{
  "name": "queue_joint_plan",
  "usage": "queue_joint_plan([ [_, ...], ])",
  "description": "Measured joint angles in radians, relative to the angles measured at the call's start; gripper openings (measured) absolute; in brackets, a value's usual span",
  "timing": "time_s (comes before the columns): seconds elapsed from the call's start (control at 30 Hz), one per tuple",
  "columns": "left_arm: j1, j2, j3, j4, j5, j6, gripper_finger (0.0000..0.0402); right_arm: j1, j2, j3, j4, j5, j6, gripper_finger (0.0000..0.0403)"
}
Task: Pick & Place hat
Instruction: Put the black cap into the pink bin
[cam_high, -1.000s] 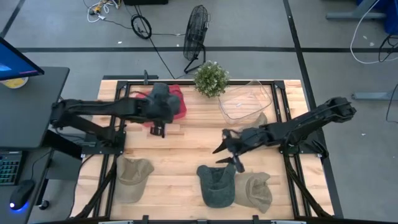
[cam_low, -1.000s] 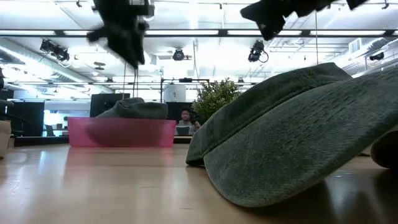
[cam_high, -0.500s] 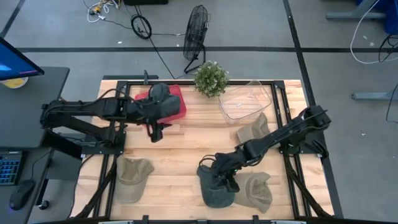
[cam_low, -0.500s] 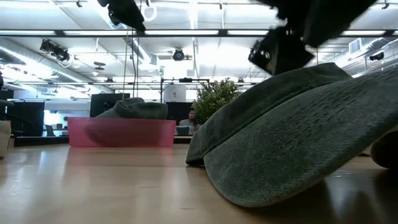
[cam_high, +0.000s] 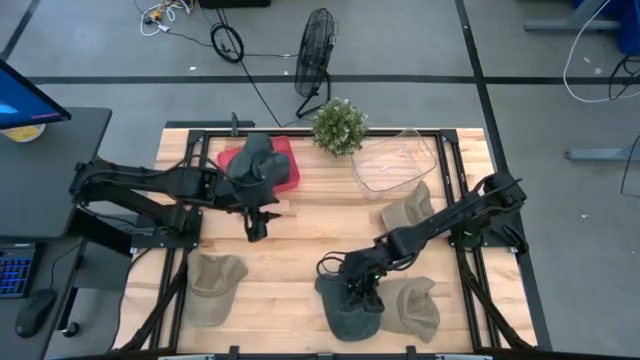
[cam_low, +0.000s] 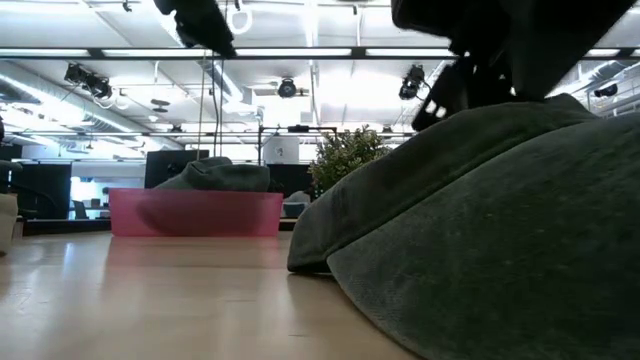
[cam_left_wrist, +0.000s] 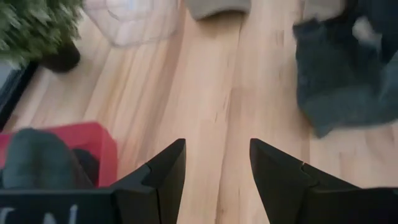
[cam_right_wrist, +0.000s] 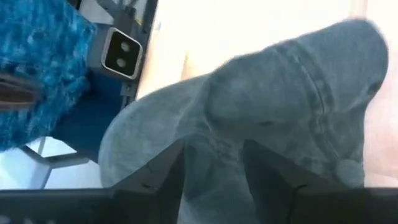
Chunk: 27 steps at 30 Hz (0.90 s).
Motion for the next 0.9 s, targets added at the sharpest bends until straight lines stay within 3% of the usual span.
queue_joint_plan([
  [0.2, -0.011, 0.02, -0.002, 0.0, 0.0, -0.034, 0.0181, 0.004, -0.021, 0.0, 0.006, -0.065, 0.021, 0.014],
  [0.5, -0.04, 0.062, -0.001, 0.037, -0.001, -0.059, 0.0181, 0.03, 0.039, 0.0, 0.009, 0.007, -0.03, 0.0131],
  [0.6, -0.062, 0.079, -0.001, 0.05, 0.0, -0.047, 0.0181, 0.028, 0.039, 0.0, 0.014, 0.016, -0.076, 0.01],
  [0.77, -0.105, 0.118, -0.001, 0.099, -0.001, -0.065, 0.0181, 0.0, 0.036, 0.0, 0.032, 0.023, -0.159, 0.0014],
  [0.9, -0.142, 0.155, -0.001, 0.169, 0.0, -0.104, 0.0181, -0.03, 0.016, 0.008, 0.038, 0.029, -0.189, 0.0018],
])
